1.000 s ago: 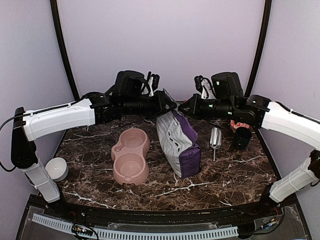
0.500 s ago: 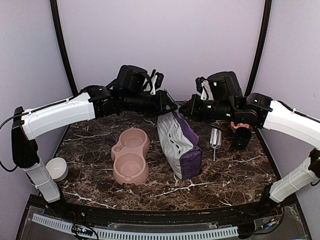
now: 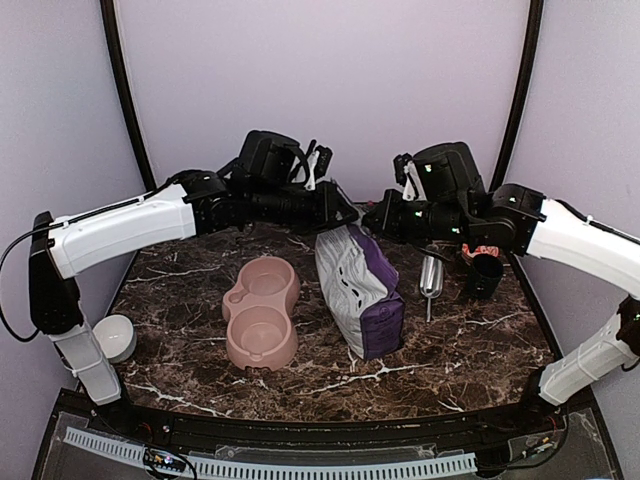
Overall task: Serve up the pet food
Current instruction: Open the seal of the pet food bag.
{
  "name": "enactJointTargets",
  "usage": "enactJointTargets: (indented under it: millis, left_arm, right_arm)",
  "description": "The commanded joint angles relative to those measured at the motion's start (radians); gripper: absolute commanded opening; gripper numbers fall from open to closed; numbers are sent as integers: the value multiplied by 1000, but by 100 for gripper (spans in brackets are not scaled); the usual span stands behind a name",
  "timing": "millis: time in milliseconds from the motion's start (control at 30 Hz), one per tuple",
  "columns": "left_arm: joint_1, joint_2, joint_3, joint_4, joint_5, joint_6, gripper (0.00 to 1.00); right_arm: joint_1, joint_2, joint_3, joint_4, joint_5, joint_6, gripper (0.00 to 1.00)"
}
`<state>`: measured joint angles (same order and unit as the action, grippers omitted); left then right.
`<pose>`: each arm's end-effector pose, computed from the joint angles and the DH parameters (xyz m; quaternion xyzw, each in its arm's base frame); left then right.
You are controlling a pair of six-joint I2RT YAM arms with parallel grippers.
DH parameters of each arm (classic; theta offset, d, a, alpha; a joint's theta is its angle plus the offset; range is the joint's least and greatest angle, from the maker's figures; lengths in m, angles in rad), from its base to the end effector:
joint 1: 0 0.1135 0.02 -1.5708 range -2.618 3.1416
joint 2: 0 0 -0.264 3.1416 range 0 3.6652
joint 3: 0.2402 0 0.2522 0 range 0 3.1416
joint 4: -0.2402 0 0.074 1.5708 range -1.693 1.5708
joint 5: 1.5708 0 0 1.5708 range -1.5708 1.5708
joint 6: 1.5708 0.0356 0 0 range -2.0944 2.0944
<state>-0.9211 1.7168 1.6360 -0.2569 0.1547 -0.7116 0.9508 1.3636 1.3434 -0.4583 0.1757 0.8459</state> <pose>0.2439 -0.3301 0.3786 0.1295 0.8043 -0.4632 0.3489 0.1844 0.2476 0.3767 0.0009 0.8525 0.3581 0.3809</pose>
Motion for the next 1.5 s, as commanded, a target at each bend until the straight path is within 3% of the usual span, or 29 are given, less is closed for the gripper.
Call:
enactJointTargets:
  millis: [0,233,600,1000,1467]
  left_arm:
    - [5,13,31,-7,5,18,4]
    - [5,36,63,-22,-18,52,0]
    - [15,81,250,-211,-136,172,0]
    - [65,112,376,-299,-84,215,0]
    - [60,73,335,-345,-97,196,0]
  right_arm:
    - [22,-21,34,-47,10,-9,0]
    - [22,-21,25,-45,31,-23,0]
    - [22,45,148,-112,32,-25,0]
    - [23,56,203,-116,21,58,0]
    - [22,44,207,-147,124,34,0]
